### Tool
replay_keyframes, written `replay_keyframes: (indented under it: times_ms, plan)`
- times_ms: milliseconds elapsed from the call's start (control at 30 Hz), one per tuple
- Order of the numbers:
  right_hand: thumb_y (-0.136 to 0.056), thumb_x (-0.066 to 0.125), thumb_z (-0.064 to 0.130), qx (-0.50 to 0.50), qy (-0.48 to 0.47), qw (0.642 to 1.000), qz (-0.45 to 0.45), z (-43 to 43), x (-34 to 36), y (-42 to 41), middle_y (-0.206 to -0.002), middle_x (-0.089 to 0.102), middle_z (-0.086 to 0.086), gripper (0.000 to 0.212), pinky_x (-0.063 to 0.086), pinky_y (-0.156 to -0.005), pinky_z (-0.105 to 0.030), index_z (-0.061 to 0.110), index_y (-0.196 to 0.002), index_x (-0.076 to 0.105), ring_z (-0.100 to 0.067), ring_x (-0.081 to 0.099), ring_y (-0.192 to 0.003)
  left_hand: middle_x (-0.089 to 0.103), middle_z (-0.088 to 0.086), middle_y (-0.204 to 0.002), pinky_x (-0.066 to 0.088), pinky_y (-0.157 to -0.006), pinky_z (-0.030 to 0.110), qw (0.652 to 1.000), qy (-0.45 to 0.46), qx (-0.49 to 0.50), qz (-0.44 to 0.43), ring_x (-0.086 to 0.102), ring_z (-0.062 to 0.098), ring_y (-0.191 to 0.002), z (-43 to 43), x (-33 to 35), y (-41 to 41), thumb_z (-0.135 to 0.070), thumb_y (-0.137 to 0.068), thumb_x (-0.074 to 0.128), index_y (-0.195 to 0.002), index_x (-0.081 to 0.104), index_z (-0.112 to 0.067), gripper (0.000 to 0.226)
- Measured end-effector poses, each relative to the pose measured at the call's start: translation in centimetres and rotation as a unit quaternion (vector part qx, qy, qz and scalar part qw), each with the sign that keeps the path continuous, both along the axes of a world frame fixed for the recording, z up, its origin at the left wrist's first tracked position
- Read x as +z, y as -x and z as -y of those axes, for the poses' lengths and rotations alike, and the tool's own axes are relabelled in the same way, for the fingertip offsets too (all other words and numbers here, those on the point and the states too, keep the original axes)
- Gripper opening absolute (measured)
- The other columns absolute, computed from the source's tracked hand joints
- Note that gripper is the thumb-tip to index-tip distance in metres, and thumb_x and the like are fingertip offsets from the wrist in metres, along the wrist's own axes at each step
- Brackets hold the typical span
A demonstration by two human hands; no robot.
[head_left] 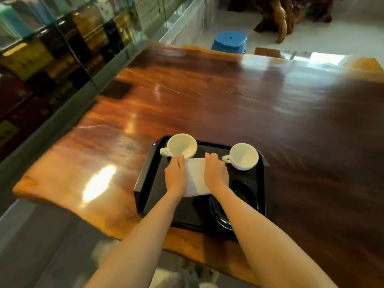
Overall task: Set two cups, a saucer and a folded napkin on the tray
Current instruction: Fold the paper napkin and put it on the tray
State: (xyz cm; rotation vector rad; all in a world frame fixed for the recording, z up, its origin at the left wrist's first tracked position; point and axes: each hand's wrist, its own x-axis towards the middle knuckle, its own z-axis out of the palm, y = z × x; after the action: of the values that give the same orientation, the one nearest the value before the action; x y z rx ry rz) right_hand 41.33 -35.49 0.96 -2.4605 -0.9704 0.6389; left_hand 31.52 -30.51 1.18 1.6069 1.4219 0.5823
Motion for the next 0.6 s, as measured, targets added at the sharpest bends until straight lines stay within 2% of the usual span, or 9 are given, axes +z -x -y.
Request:
replay_keyframes:
  times_ms: [67,133,267,400,433,500,600]
  plan:
    - [-0.102,0.024,0.035,-0.033,-0.01,0.997,-0.076,-0.8,-0.9,2.4,-0.101,0.063,-0.013,0.038,0.044,-0.069,-0.037,0.008,-0.103,0.05,-0.029,0.061,-0.092,0.045,-0.003,-0.066,0.029,-0.05,0.026,1.0,-0.001,0.012,-0.022,0.042,0.01,-0.06,-0.5,-1.3,2.3,-0.029,-0.101,0.034,-0.08,0.048,-0.008,0.033]
    - [-0.101,0.023,0.037,-0.048,-0.006,0.993,-0.107,-1.2,-1.9,4.3,-0.098,0.063,-0.013,0.039,0.043,-0.069,-0.037,0.008,-0.097,0.049,-0.025,0.058,-0.086,0.046,-0.002,-0.067,0.031,-0.055,0.028,0.999,0.009,0.011,-0.043,0.044,0.011,-0.061,-1.1,-2.7,4.2,-0.031,-0.101,0.034,-0.081,0.05,-0.007,0.034]
    - [-0.101,0.023,0.038,-0.074,0.017,0.993,-0.09,-2.3,-3.8,6.6,-0.095,0.063,-0.01,0.037,0.04,-0.065,-0.034,0.01,-0.094,0.047,-0.022,0.054,-0.078,0.05,0.0,-0.07,0.037,-0.06,0.031,0.995,0.045,-0.004,-0.085,0.05,0.018,-0.067,-2.7,-5.3,6.1,-0.034,-0.1,0.034,-0.082,0.052,-0.011,0.034]
    - [-0.101,0.025,0.037,-0.128,0.032,0.99,-0.057,-3.4,-5.3,8.4,-0.082,0.061,-0.006,0.031,0.044,-0.063,-0.033,0.014,-0.09,0.043,-0.024,0.064,-0.081,0.049,0.0,-0.069,0.032,-0.052,0.026,0.991,0.021,-0.06,-0.116,0.049,0.018,-0.065,-4.6,-7.1,6.9,-0.032,-0.1,0.037,-0.076,0.048,-0.015,0.031]
    - [-0.101,0.026,0.037,-0.141,0.04,0.988,-0.04,-3.7,-5.6,8.7,-0.083,0.063,-0.006,0.031,0.045,-0.063,-0.034,0.013,-0.091,0.044,-0.025,0.065,-0.08,0.053,0.002,-0.075,0.033,-0.053,0.026,0.989,0.013,-0.074,-0.127,0.048,0.016,-0.067,-5.0,-7.2,6.9,-0.032,-0.099,0.038,-0.079,0.05,-0.015,0.029]
    - [-0.101,0.027,0.037,-0.171,0.06,0.983,-0.011,-3.9,-6.3,9.2,-0.085,0.068,-0.007,0.033,0.05,-0.063,-0.037,0.011,-0.096,0.047,-0.026,0.067,-0.077,0.057,0.007,-0.101,0.04,-0.064,0.025,0.984,0.011,-0.109,-0.139,0.052,0.014,-0.077,-5.1,-7.5,7.0,-0.03,-0.099,0.039,-0.1,0.057,-0.012,0.025]
    - [-0.1,0.028,0.039,-0.208,0.072,0.975,0.02,-3.9,-7.0,9.4,-0.086,0.068,-0.006,0.034,0.05,-0.061,-0.036,0.011,-0.102,0.048,-0.026,0.068,-0.074,0.047,0.005,-0.13,0.04,-0.078,0.02,0.977,-0.023,-0.166,-0.133,0.056,0.017,-0.106,-4.2,-7.7,7.6,-0.026,-0.098,0.043,-0.13,0.046,-0.011,0.036]
